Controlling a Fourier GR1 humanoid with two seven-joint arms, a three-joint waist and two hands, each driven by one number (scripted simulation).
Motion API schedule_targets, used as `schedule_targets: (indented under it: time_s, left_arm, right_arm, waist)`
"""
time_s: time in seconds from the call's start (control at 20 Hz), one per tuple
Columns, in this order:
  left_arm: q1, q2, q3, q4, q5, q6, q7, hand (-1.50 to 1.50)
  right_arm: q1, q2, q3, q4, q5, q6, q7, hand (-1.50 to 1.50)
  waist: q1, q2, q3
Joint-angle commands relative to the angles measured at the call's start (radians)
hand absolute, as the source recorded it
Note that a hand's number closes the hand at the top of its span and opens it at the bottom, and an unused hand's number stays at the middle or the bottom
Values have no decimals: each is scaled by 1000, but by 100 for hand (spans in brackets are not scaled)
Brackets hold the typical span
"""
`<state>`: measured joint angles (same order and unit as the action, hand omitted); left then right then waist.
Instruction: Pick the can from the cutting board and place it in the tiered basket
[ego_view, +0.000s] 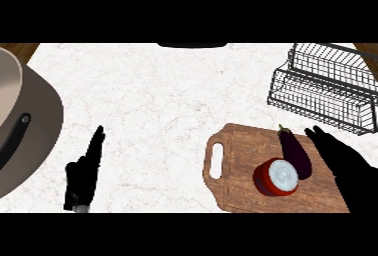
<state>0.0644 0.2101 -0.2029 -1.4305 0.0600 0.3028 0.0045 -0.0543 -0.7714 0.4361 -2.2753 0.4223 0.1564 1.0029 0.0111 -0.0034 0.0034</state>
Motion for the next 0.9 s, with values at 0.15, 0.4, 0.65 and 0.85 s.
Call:
schedule_targets:
  time_s: [0.15, 0.4, 0.65, 0.85]
  left_arm:
    - [-36, -25, 10, 52, -6, -4, 52, 0]
    - [23, -2, 50, 34, 10, -40, -1, 0]
    - [19, -19, 18, 5, -31, -1, 48, 0]
    - [19, -20, 31, 66, -26, -28, -5, 0]
  right_arm:
    - [-191, 168, 80, 128, 7, 129, 167, -150]
    - [-100, 207, 123, 98, 93, 123, 137, -150]
    - [-129, 213, 171, 201, 101, 183, 188, -150]
    - [-126, 222, 150, 180, 43, 234, 230, -150]
  waist:
    - [3, 6, -5]
    - [-7, 3, -4]
    - [-5, 3, -4]
    - [-9, 3, -5]
